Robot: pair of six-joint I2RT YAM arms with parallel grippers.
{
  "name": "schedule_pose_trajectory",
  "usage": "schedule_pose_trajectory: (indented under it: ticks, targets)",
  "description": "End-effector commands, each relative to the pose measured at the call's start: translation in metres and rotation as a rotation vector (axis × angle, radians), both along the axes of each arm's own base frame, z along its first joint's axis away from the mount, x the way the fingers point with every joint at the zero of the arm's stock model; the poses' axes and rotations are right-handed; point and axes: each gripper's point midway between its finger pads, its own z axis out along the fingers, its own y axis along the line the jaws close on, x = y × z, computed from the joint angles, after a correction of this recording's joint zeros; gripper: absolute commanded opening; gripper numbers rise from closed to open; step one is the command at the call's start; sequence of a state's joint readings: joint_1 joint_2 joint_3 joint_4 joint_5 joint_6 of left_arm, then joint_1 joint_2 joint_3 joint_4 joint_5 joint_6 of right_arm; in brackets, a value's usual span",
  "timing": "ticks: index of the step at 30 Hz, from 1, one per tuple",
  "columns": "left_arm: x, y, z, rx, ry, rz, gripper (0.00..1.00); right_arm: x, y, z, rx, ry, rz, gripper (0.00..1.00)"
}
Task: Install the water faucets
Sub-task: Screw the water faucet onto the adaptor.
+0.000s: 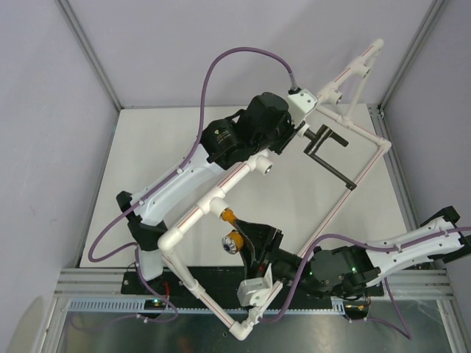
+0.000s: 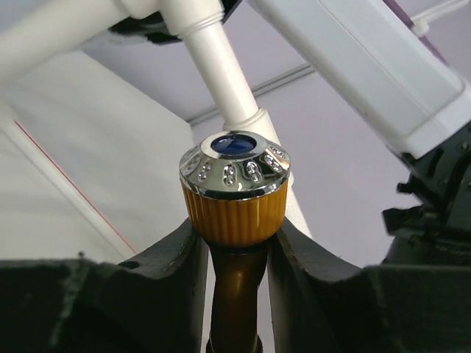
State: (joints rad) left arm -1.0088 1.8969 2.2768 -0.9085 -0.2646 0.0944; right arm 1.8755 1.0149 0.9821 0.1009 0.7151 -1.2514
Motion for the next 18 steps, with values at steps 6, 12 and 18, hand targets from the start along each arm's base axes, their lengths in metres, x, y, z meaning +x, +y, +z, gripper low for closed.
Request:
schedule_pose_trajectory:
  ticks: [6, 12, 18]
  targets:
    - [-0.002, 0.059, -0.163, 0.568, 0.283, 0.03, 0.09, -0.012, 0.006, 0.014, 0.655, 0.872, 0.093, 0.0]
    - [-0.001, 0.056, -0.164, 0.566, 0.282, 0.03, 0.09, -0.008, -0.004, 0.035, 1.037, 1.354, 0.171, 0.0]
    - [0.0, 0.054, -0.165, 0.566, 0.282, 0.029, 0.09, 0.016, -0.032, 0.037, 1.444, 1.87, 0.182, 0.0]
